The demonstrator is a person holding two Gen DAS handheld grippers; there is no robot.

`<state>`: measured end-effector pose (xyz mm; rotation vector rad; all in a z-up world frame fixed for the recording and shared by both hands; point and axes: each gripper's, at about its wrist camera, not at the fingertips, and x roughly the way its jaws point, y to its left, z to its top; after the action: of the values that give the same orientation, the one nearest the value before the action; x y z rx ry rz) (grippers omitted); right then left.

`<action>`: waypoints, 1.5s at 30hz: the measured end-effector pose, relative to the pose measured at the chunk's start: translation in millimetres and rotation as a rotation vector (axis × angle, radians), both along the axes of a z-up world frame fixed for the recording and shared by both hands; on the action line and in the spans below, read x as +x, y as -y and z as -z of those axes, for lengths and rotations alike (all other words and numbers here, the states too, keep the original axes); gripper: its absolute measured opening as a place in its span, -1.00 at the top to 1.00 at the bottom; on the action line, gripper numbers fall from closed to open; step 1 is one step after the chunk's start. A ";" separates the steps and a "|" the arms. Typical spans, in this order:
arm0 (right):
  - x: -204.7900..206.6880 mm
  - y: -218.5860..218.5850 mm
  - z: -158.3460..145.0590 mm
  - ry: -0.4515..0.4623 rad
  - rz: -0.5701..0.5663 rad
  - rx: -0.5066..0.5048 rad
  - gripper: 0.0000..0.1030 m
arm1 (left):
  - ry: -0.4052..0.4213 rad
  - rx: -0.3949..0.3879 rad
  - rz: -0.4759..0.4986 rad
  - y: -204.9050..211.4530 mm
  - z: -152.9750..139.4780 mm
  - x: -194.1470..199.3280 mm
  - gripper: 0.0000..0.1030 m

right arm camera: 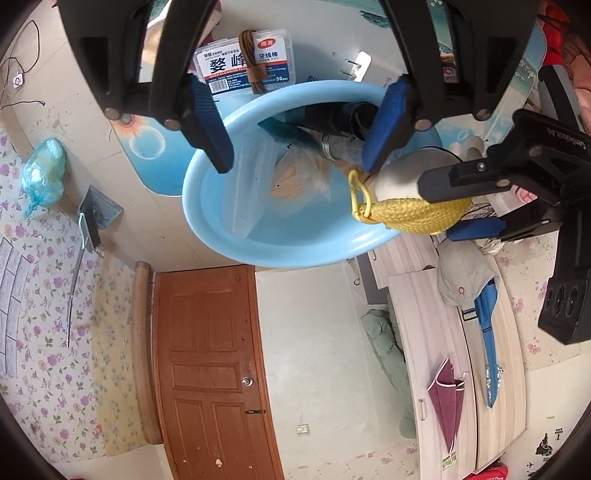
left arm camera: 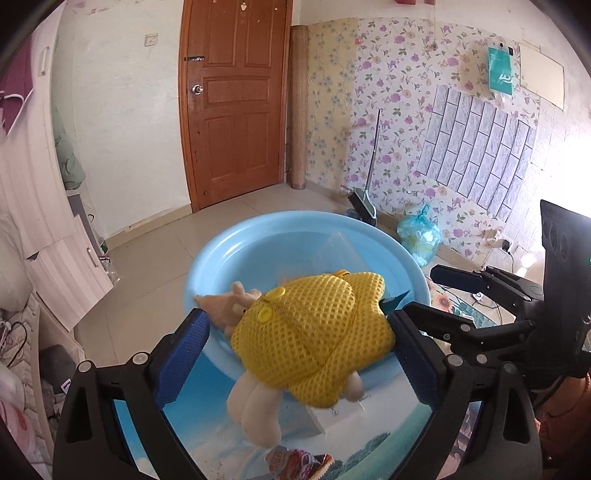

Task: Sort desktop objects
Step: 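Drop the yellow plush into the basin while the right drops the green packet in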

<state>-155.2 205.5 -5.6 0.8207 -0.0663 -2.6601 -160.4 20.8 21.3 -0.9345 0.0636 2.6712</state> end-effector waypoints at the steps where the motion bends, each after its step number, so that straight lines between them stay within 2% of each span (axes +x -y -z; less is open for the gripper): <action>1: 1.4 -1.0 -0.2 0.003 -0.001 -0.001 -0.41 | -0.003 0.000 -0.004 2.0 -0.6 2.9 -0.87; 12: 22.5 -13.6 3.9 0.029 0.016 -0.008 -0.41 | 0.010 0.006 -0.078 29.5 4.4 39.0 -0.89; 22: 30.1 -18.8 5.9 0.035 0.018 -0.004 -0.41 | 0.081 -0.007 -0.186 51.6 32.3 17.0 -0.91; 28: 26.6 -24.8 10.1 0.049 0.029 -0.008 -0.41 | 0.081 -0.016 -0.146 34.7 33.6 -1.7 -0.91; 33: 22.8 -28.7 12.6 0.055 0.038 -0.009 -0.41 | 0.069 -0.023 -0.071 2.4 30.3 -15.5 -0.91; 39: 20.8 -38.9 14.4 0.061 0.060 -0.012 -0.41 | 0.045 -0.028 0.007 -27.7 23.7 -14.0 -0.91; 45: 23.7 -50.8 16.6 0.065 0.089 -0.012 -0.41 | 0.053 -0.028 -0.008 -19.7 24.5 -0.9 -0.91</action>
<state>-131.5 256.3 -22.1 0.9212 -0.1385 -2.7126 -161.3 40.5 -3.1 -1.0162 0.0852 2.6576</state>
